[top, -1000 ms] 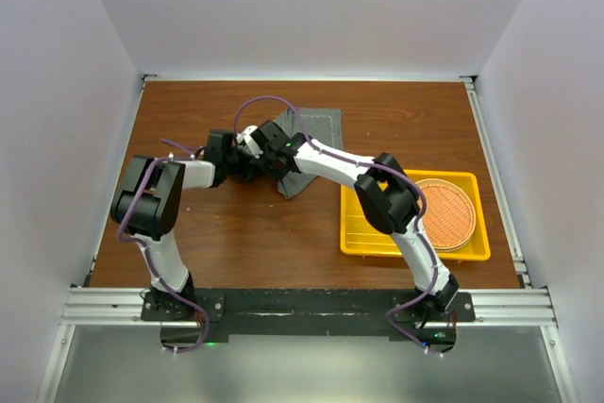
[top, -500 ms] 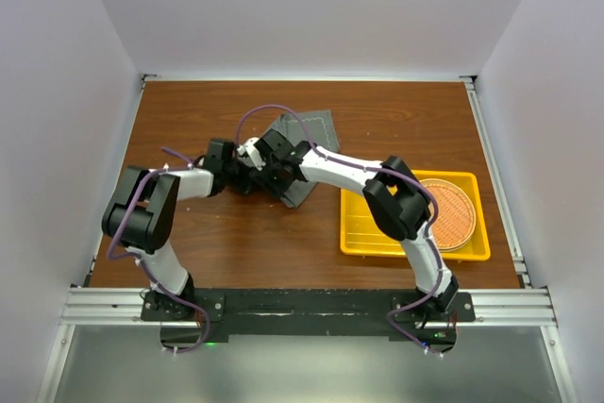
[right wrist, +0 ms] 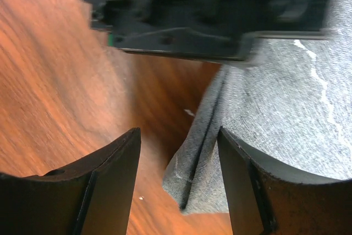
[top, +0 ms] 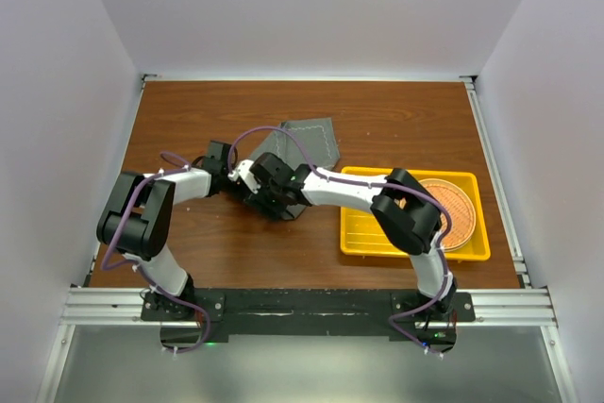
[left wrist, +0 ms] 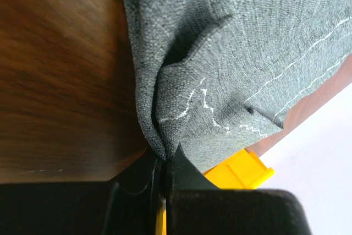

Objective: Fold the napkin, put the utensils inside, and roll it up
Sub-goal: Roll the napkin with the utensil

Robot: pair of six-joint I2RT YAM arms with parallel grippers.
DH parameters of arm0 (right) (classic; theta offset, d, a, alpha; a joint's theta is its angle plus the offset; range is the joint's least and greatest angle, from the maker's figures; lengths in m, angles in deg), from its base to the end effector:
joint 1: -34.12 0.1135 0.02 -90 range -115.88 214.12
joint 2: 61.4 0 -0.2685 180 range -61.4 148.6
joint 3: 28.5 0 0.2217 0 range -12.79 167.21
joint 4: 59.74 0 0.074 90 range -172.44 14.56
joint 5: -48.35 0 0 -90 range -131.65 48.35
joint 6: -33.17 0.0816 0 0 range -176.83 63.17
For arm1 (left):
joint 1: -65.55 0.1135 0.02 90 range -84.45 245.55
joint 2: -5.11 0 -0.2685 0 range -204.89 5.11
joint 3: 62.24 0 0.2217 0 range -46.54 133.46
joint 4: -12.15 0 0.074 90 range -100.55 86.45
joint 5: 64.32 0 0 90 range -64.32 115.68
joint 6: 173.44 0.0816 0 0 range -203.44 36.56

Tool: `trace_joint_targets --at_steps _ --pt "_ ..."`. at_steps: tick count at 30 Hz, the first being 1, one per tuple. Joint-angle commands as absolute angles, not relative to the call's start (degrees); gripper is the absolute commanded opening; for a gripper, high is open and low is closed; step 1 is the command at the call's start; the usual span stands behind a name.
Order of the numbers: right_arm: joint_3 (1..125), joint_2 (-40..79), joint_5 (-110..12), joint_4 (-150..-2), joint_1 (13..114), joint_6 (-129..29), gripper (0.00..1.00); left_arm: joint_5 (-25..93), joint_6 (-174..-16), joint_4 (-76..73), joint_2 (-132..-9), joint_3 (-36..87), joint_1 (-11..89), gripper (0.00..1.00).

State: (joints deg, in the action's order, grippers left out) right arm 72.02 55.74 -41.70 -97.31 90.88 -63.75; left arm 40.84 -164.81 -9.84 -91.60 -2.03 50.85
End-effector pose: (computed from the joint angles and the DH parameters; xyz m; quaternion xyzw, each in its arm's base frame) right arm 0.2444 0.3730 0.1628 -0.5021 0.8083 0.1299 0.2786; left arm 0.2939 -0.0992 0.1181 -0.4943 0.8167 -0.2850 0.0856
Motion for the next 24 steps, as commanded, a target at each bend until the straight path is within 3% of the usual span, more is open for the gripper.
trace_joint_targets --at_steps 1,8,20,23,24 --pt "70.62 55.49 -33.69 -92.15 93.00 -64.92 0.61 40.97 -165.89 -16.38 -90.69 -2.42 50.69 0.00" --pt "66.22 54.71 -21.01 -86.25 95.56 -67.47 0.61 41.59 -165.36 -17.26 -90.95 -2.59 50.69 0.00" --pt "68.69 59.28 -15.11 -86.26 95.56 -69.84 0.61 42.20 -165.27 -17.97 -91.30 -1.98 50.87 0.00" --pt "68.59 59.71 -16.07 -86.51 95.56 -69.23 0.54 42.03 -164.83 -18.05 -91.04 -2.07 51.04 0.00" --pt "68.77 60.06 -17.29 -86.95 95.56 -68.70 0.43 42.03 -164.57 -18.14 -90.87 -2.33 51.39 0.00"
